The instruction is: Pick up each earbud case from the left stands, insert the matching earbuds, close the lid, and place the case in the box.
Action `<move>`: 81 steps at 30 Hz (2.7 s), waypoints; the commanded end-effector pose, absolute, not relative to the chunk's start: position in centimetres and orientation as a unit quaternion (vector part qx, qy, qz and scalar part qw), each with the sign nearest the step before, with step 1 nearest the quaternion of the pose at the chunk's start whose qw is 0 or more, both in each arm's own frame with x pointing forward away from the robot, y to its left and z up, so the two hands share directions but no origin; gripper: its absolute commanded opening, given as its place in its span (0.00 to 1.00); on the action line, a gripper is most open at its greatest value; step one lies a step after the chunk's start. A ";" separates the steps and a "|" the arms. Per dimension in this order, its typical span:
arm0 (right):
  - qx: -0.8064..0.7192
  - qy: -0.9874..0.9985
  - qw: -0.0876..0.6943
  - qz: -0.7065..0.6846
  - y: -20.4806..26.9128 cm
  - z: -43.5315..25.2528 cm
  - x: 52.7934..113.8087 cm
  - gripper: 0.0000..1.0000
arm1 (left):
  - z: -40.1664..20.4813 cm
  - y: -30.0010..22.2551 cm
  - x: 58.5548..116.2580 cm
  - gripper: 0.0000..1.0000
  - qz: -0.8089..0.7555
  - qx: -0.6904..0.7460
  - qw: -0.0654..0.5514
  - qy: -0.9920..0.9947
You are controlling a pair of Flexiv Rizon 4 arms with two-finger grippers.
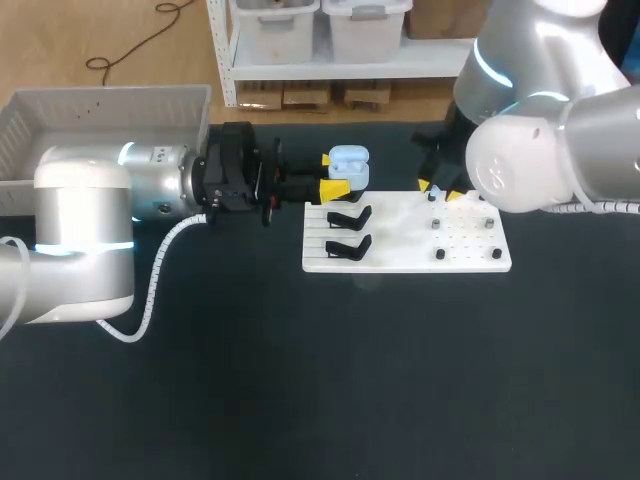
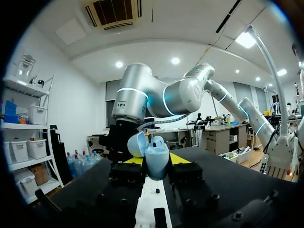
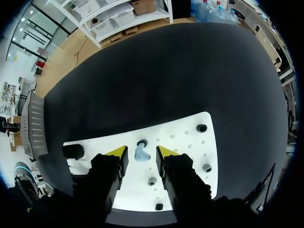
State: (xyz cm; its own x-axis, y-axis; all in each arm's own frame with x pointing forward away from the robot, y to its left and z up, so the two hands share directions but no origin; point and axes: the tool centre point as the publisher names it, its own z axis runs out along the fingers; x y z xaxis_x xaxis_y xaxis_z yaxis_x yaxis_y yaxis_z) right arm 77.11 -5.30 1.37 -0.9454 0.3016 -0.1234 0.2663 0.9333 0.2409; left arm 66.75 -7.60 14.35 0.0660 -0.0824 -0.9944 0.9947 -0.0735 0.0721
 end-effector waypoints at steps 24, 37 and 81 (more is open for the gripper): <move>0.147 0.980 0.076 0.108 -5.2 1.1 76.8 0.24 | 14.3 -7.6 66.8 0.00 -0.521 0.515 0.518 0.442; 0.148 0.980 0.078 0.105 -5.2 1.6 76.4 0.00 | 14.3 -7.6 66.8 0.00 -0.521 0.515 0.518 0.442; -0.028 0.993 0.021 0.111 0.0 22.2 66.6 0.00 | 14.3 -7.6 66.8 0.00 -0.521 0.515 0.518 0.442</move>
